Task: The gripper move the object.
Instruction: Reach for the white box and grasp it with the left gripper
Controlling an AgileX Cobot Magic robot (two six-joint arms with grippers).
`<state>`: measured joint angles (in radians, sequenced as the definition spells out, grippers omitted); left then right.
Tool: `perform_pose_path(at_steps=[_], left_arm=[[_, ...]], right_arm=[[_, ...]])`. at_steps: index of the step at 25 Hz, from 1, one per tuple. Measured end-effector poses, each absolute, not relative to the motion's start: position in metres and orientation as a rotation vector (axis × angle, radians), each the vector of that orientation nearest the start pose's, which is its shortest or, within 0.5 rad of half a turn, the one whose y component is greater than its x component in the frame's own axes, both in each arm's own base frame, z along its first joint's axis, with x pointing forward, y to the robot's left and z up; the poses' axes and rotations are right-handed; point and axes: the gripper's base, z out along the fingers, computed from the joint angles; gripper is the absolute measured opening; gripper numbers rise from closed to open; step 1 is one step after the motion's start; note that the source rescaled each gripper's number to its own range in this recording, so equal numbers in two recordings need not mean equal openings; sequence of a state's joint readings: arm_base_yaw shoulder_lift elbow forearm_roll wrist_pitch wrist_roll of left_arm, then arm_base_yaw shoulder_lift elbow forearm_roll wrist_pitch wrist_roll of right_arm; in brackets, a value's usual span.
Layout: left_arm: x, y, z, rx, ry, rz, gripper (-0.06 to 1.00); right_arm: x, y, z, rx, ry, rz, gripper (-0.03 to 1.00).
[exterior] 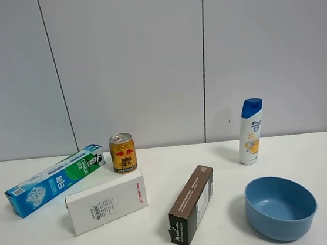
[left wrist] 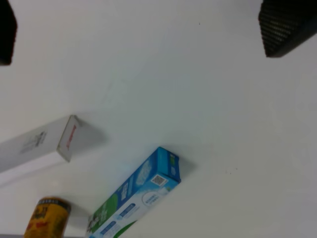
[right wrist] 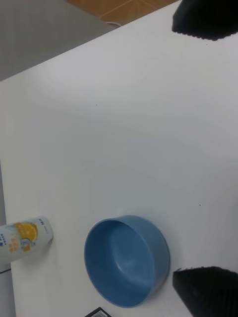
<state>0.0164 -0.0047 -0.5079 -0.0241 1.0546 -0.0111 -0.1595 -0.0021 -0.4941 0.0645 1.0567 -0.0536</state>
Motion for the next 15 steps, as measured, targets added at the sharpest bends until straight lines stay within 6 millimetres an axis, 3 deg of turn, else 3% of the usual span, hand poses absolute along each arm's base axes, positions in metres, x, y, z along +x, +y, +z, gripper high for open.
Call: perform_pose_path(at_steps=[15], left_arm=[[-0.0063, -0.0020, 0.2800, -0.027, 2.025, -0.025, 1.00]], right_arm=[[-0.0036, 0.0058, 0.2761, 0.105, 2.040, -0.056, 1.00]])
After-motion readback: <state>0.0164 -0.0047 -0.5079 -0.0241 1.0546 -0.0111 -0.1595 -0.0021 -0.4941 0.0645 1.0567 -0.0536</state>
